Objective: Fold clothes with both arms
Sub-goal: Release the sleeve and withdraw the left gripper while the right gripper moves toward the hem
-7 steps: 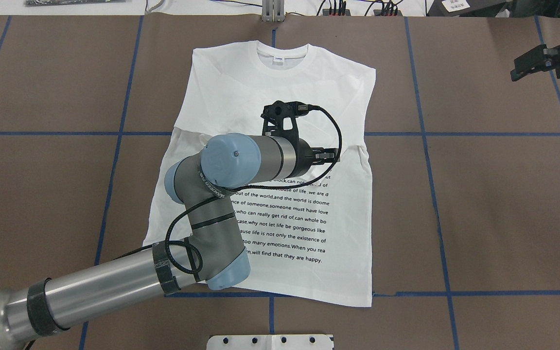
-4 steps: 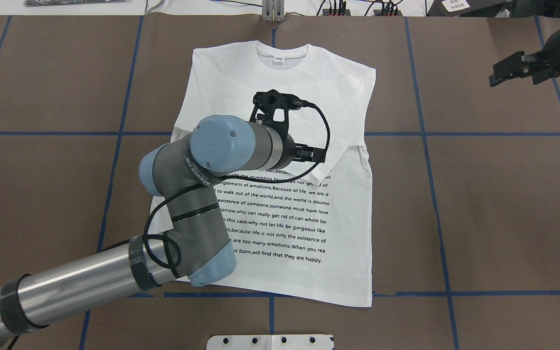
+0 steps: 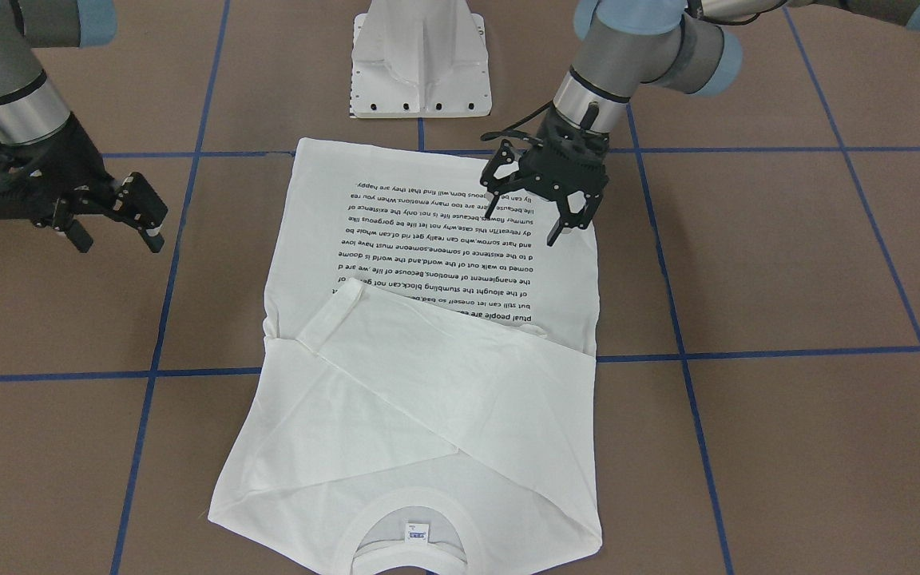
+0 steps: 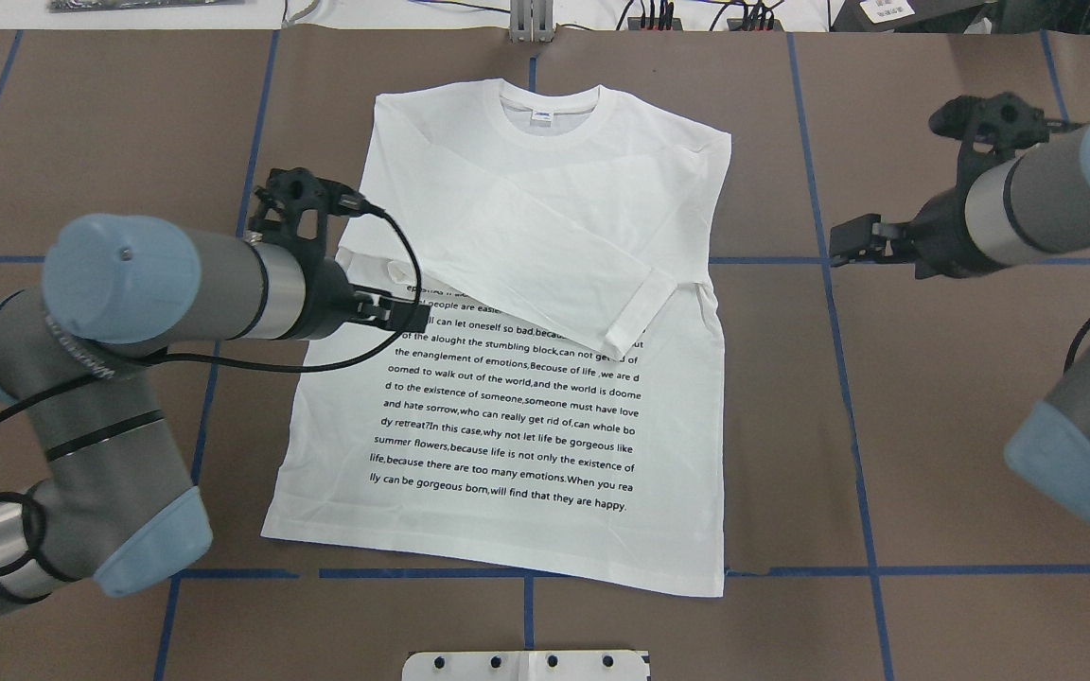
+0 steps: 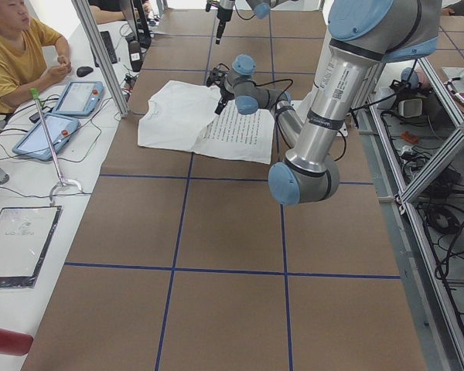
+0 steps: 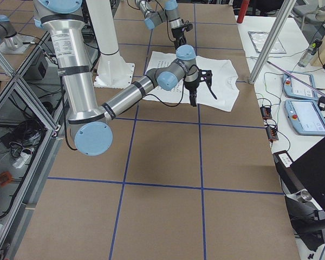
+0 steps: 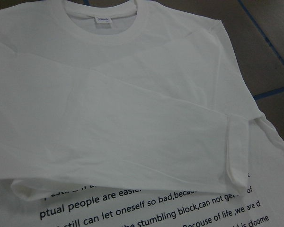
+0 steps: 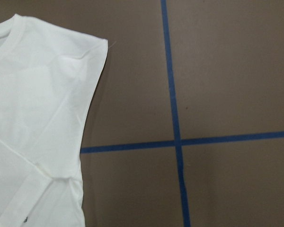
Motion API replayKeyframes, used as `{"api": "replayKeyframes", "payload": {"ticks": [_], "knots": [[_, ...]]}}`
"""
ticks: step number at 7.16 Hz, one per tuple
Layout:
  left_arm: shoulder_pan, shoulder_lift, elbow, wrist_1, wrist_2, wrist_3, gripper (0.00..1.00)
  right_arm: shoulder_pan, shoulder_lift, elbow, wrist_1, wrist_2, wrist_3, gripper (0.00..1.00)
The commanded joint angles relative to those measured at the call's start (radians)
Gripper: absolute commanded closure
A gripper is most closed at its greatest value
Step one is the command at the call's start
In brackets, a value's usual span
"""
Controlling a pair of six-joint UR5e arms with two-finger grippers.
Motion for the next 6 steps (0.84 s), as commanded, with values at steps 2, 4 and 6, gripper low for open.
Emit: {"api": "replayKeyframes", "payload": {"ticks": [2, 4, 6], "knots": [[0.044, 0.309, -0.151, -0.041, 0.027, -0.082, 0.0, -0.311, -0.186, 0.243, 0.001, -0.171, 0.255, 0.0], [0.167, 0.415, -0.145, -0.138, 0.145, -0.197, 0.0, -0.452, -0.215, 0.265, 0.0, -0.307, 0.344, 0.0], [0.257, 0.415, -0.117, -0.133, 0.214, -0.242, 0.21, -0.465, -0.22, 0.263, 0.0, -0.317, 0.352, 0.0]]}}
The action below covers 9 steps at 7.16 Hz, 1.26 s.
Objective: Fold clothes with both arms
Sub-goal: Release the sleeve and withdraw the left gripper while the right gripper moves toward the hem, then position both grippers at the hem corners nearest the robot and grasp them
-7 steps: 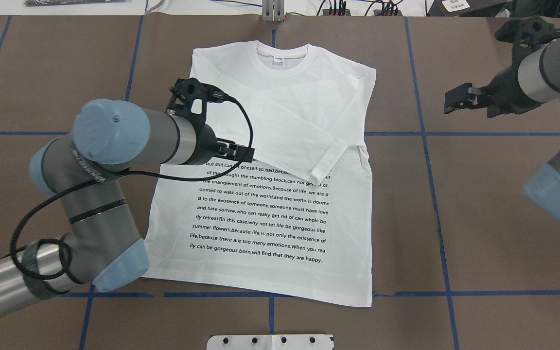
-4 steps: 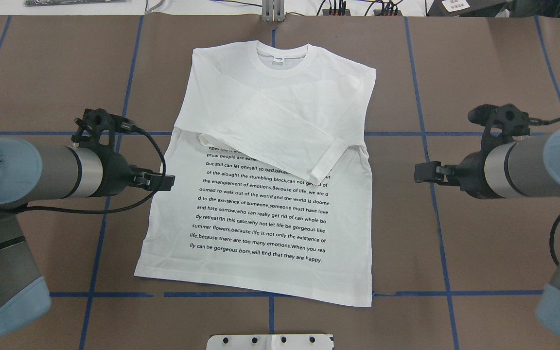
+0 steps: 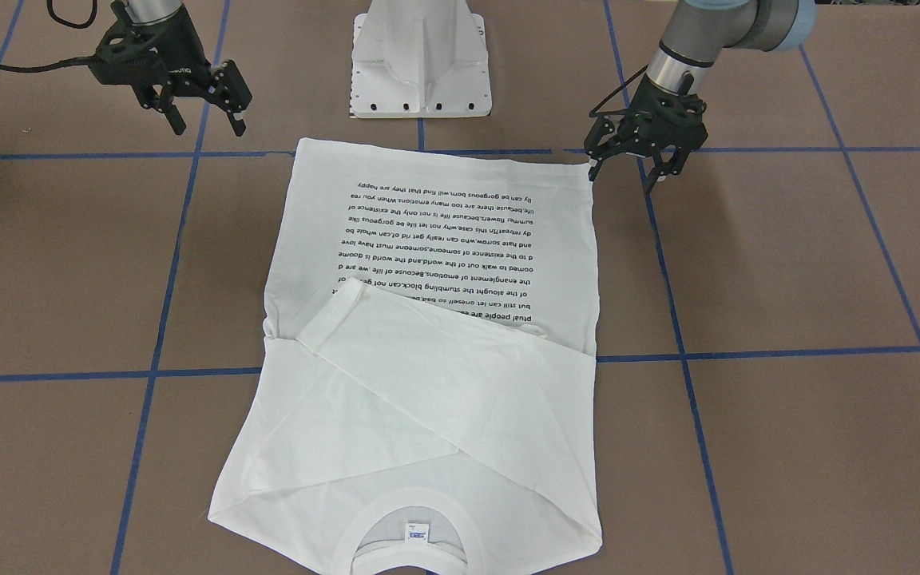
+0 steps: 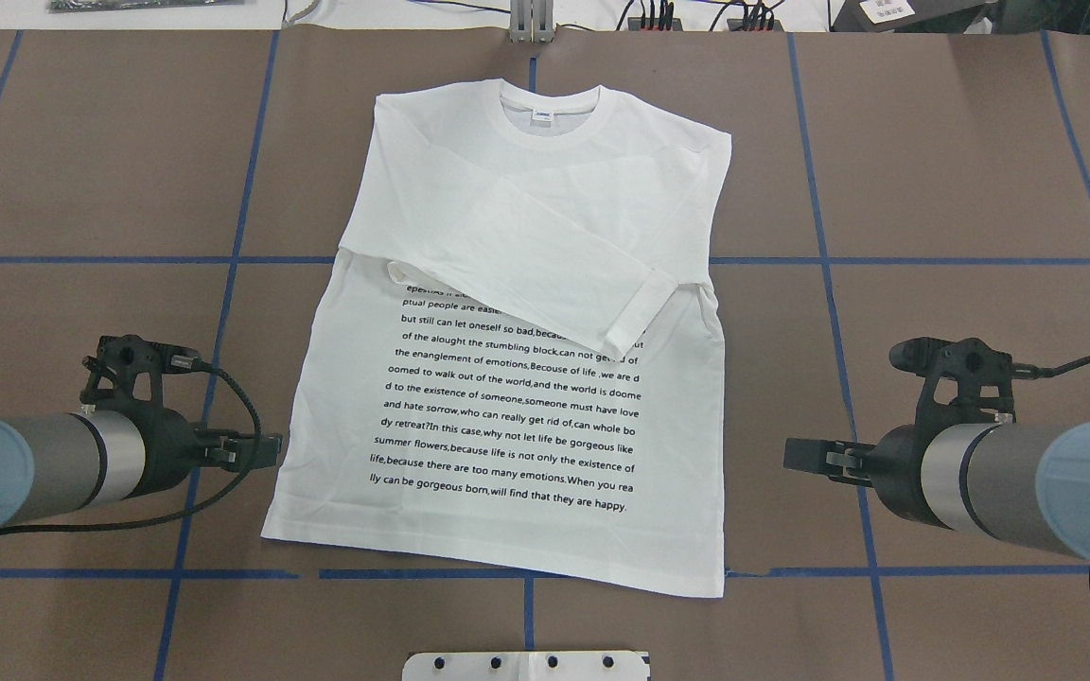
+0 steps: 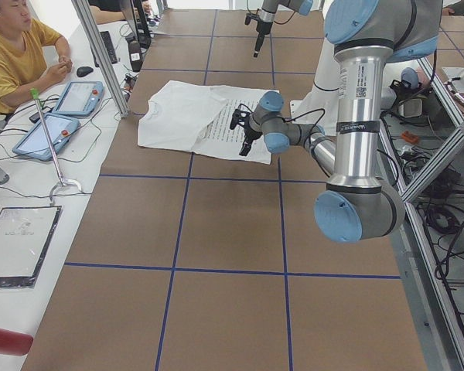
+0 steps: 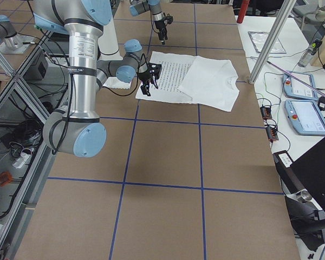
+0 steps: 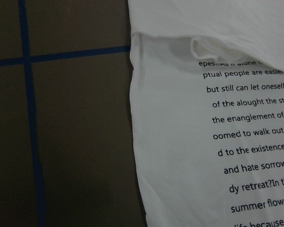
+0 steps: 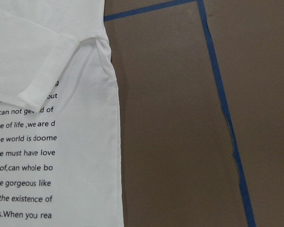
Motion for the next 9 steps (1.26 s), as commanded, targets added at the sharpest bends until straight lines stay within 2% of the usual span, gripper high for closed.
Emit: {"api": "replayKeyframes", "payload": {"ticks": [1, 6, 7, 9], "knots": [[0.072, 0.002, 0.03, 0.005, 0.039, -0.025, 0.35, -0.015, -0.007, 0.001, 0.0, -0.014, 0.009, 0.0], [0.138, -0.002, 0.064, 0.01, 0.054, -0.033, 0.37, -0.021, -0.007, 0.0, 0.0, -0.014, 0.009, 0.0], [0.143, -0.007, 0.064, 0.01, 0.054, -0.033, 0.4, -0.021, -0.007, 0.0, 0.0, -0.014, 0.009, 0.0], [0.154, -0.024, 0.064, 0.035, 0.054, -0.033, 0.53, -0.024, -0.007, 0.0, 0.0, -0.014, 0.009, 0.0]]}}
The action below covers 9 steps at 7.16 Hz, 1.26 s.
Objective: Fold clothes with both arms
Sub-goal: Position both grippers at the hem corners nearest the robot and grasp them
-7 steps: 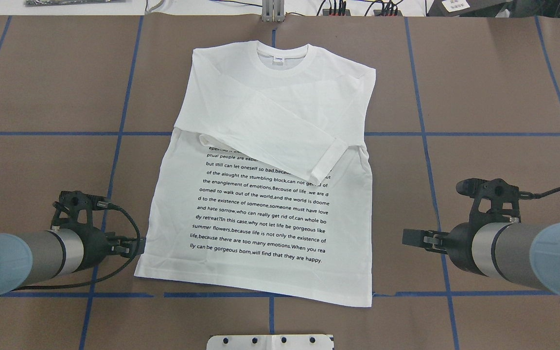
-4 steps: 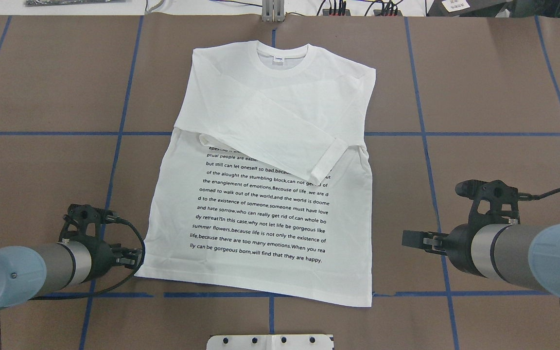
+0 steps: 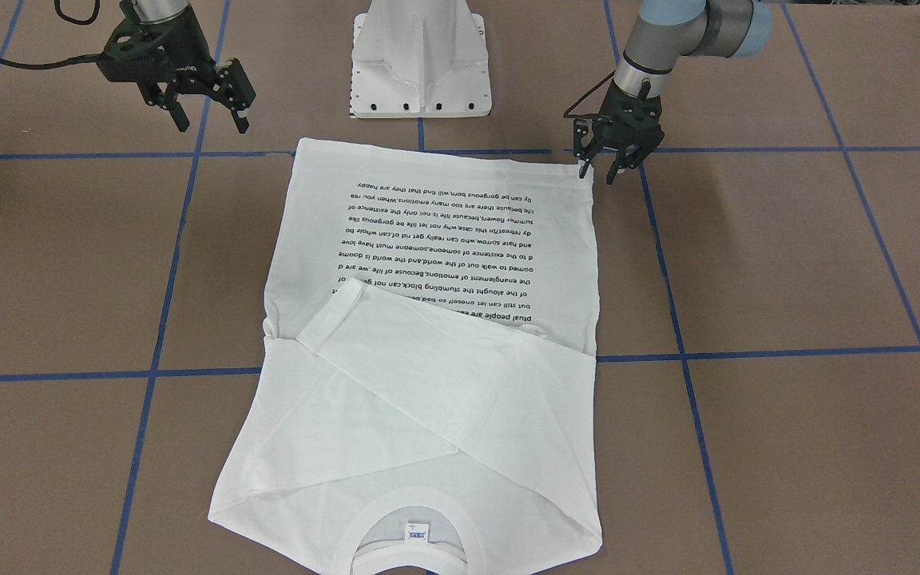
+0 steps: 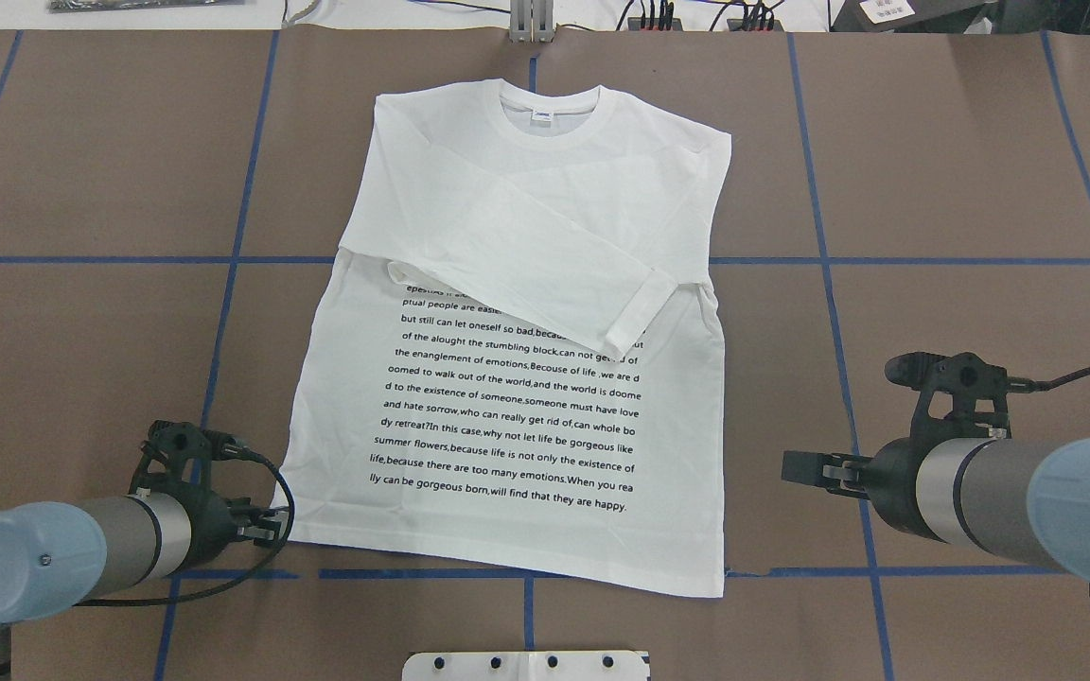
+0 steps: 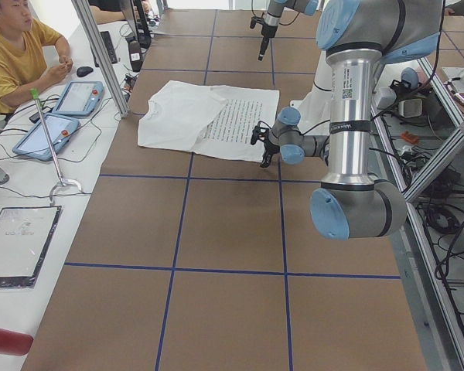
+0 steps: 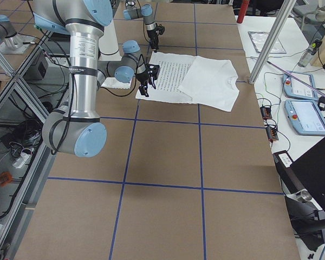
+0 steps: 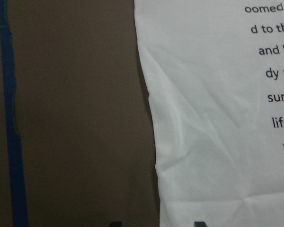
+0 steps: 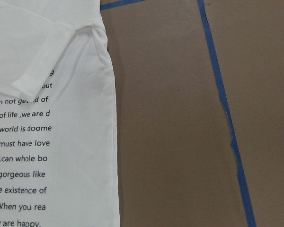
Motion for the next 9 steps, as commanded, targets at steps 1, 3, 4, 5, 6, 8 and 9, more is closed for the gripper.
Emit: {"api": "replayKeyframes", "payload": {"ticks": [1, 3, 4, 5, 6, 8, 9], "knots": [[0.009, -0.045, -0.001, 0.06, 0.0, -0.008, 0.59, -0.003, 0.0, -0.002, 0.0, 0.0, 0.0, 0.0], [0.021, -0.059, -0.001, 0.077, 0.0, -0.034, 0.81, -0.006, 0.0, -0.002, 0.0, 0.0, 0.0, 0.0], [0.021, -0.055, -0.001, 0.077, 0.0, -0.034, 0.93, -0.011, 0.002, -0.003, 0.0, -0.002, 0.002, 0.0], [0.02, -0.05, -0.001, 0.077, 0.002, -0.035, 1.0, -0.015, 0.003, -0.003, 0.0, -0.002, 0.003, 0.0], [0.018, -0.047, -0.006, 0.079, 0.002, -0.045, 1.0, -0.018, 0.003, -0.003, 0.0, -0.002, 0.003, 0.0], [0.008, -0.023, -0.064, 0.079, 0.0, -0.046, 1.0, -0.066, 0.009, -0.005, 0.0, -0.055, 0.046, 0.0], [0.005, -0.017, -0.099, 0.08, -0.002, -0.046, 1.0, -0.156, 0.012, -0.006, -0.003, -0.169, 0.111, 0.01]]}}
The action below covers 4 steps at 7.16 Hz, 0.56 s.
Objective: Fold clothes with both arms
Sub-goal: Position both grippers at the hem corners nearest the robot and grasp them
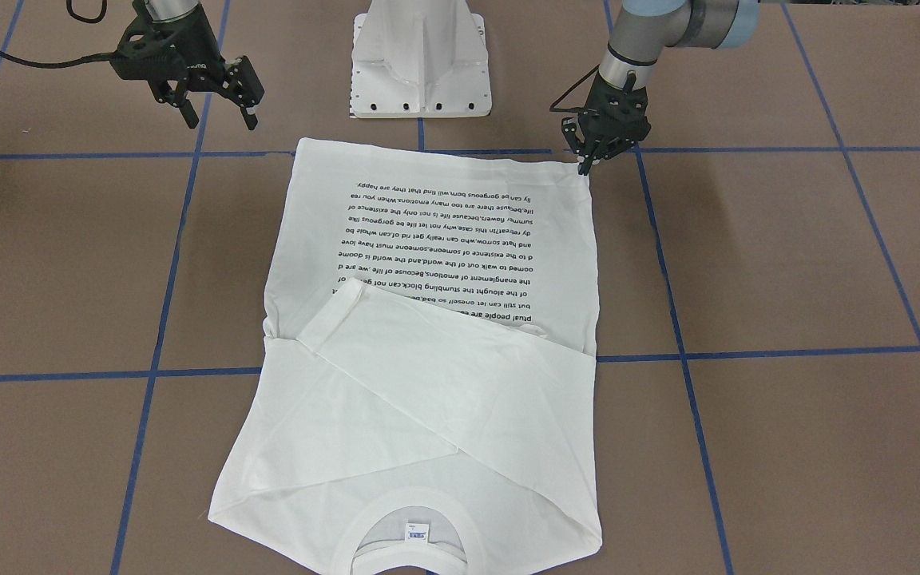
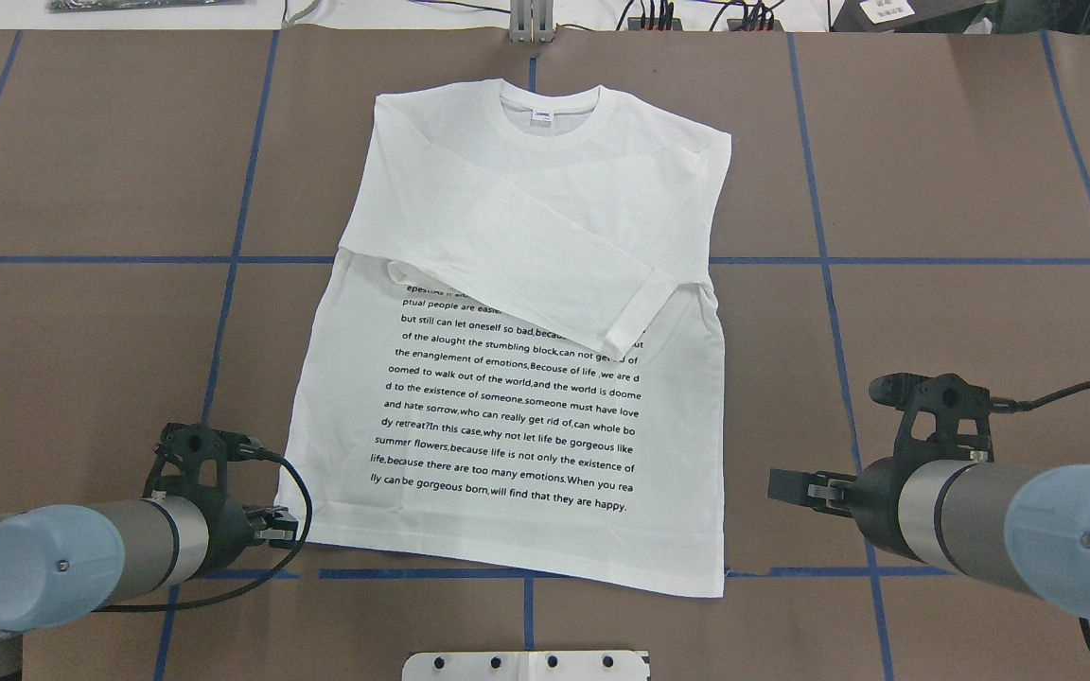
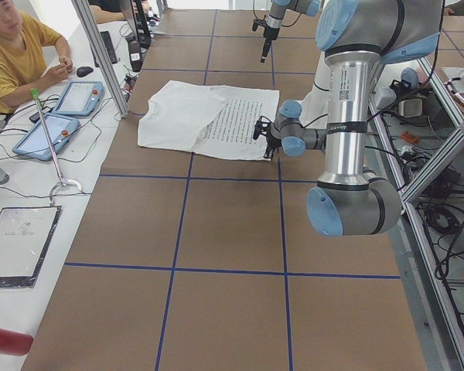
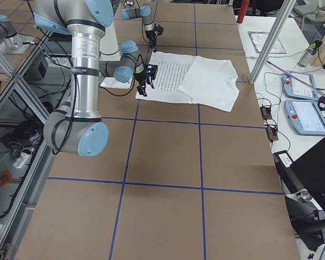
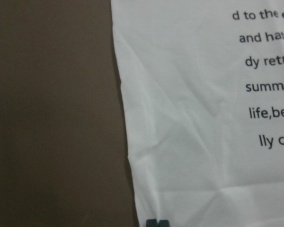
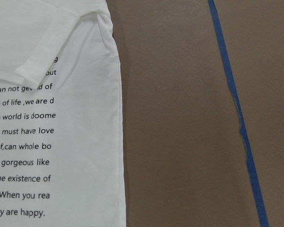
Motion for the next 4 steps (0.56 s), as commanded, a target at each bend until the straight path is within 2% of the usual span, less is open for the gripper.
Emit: {"api": "replayKeyframes", "payload": {"ticks": [1, 2, 3, 4], "knots": [[-0.005, -0.002, -0.053, 0.003, -0.005, -0.001, 1.0, -0.179, 0.005, -0.012, -0.007, -0.203, 0.14, 0.04], [-0.005, -0.007, -0.054, 0.003, -0.006, -0.001, 1.0, -0.259, 0.031, -0.061, -0.009, -0.285, 0.228, 0.15], [-0.005, -0.007, -0.057, 0.003, -0.006, -0.001, 1.0, -0.297, 0.104, -0.136, -0.051, -0.328, 0.299, 0.33], [-0.005, -0.008, -0.057, 0.003, -0.008, -0.001, 1.0, -0.301, 0.193, -0.193, -0.129, -0.329, 0.348, 0.41]]}}
